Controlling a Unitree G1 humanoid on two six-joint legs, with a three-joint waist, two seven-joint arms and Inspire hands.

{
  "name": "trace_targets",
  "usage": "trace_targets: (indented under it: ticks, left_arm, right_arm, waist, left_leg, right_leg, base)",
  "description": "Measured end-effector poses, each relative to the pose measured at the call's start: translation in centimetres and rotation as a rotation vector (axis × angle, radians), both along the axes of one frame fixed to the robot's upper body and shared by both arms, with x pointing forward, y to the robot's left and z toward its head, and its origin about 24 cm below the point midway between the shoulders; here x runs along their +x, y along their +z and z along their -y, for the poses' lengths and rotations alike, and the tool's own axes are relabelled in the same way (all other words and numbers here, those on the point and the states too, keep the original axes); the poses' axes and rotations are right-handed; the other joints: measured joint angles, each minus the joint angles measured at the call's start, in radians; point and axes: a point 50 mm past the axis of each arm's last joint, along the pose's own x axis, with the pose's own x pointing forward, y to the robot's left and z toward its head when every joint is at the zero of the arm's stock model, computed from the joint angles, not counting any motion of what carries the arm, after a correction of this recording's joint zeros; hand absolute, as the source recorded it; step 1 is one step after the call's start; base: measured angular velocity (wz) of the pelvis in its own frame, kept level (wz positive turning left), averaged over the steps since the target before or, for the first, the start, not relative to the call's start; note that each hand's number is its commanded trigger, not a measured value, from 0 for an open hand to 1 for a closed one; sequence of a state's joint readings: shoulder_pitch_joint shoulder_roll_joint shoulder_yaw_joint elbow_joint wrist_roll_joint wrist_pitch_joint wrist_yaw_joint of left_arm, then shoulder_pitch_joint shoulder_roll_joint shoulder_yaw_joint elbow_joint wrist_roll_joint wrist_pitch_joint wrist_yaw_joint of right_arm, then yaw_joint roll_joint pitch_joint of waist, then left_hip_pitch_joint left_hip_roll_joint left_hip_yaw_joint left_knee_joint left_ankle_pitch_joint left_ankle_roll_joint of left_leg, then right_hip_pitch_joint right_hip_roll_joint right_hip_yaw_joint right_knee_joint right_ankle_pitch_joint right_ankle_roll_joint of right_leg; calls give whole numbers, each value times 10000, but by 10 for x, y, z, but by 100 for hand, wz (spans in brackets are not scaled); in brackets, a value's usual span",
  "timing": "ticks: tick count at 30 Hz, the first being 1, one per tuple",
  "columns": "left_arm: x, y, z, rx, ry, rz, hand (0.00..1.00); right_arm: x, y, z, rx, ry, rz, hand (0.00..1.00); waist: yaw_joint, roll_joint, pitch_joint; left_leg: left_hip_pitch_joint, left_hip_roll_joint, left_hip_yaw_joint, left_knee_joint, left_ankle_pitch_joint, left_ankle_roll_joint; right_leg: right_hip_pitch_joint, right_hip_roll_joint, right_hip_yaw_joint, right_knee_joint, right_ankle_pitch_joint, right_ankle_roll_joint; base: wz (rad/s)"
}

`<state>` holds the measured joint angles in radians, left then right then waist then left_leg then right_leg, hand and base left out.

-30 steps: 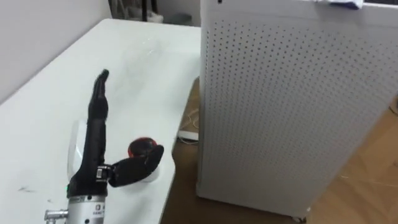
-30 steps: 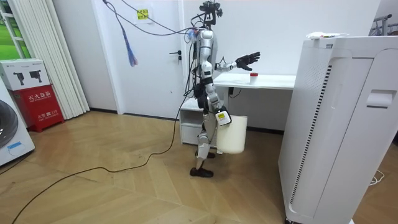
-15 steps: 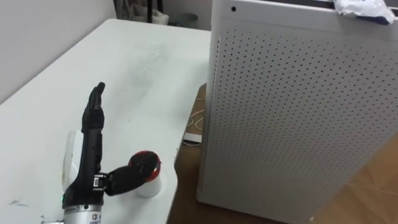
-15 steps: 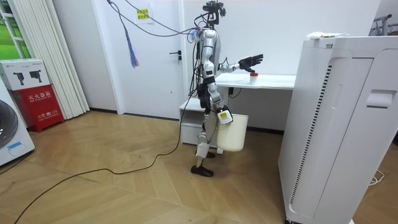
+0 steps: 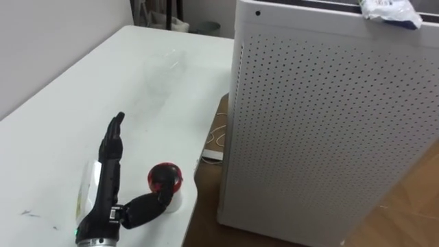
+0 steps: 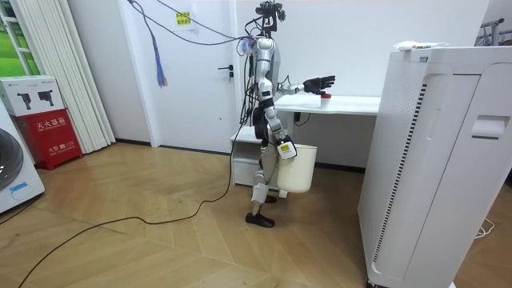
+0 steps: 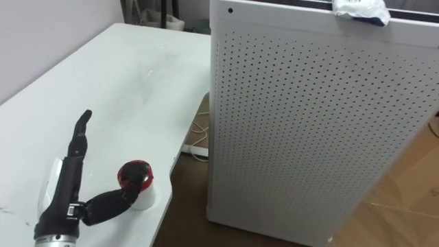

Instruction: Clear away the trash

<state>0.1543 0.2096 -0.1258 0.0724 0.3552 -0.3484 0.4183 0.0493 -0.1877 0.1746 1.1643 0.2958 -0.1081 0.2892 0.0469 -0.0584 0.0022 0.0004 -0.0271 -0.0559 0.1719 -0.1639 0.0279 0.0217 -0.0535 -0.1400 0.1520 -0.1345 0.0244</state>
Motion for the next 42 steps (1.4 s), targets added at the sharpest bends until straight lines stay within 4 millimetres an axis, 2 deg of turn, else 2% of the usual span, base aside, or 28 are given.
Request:
trace_targets:
  ticks: [12, 42]
  left_arm:
    - [0, -4, 0, -285, 12, -387, 0]
    - [0, -9, 0, -1160, -94, -831, 0]
  right_arm:
    - [-1, 0, 0, 89, -31, -7, 100]
    - [-2, 0, -3, 321, 109, 72, 100]
  waist:
    - [-158, -22, 9]
    - [-178, -66, 28]
  left_leg:
    - [136, 6, 56, -49, -3, 2]
    - [262, 50, 319, -94, -37, 2]
  right_leg:
    - [116, -3, 22, -11, -1, 1]
    - [114, 40, 248, 15, 1, -1]
  base:
    - [-1]
    - [-1]
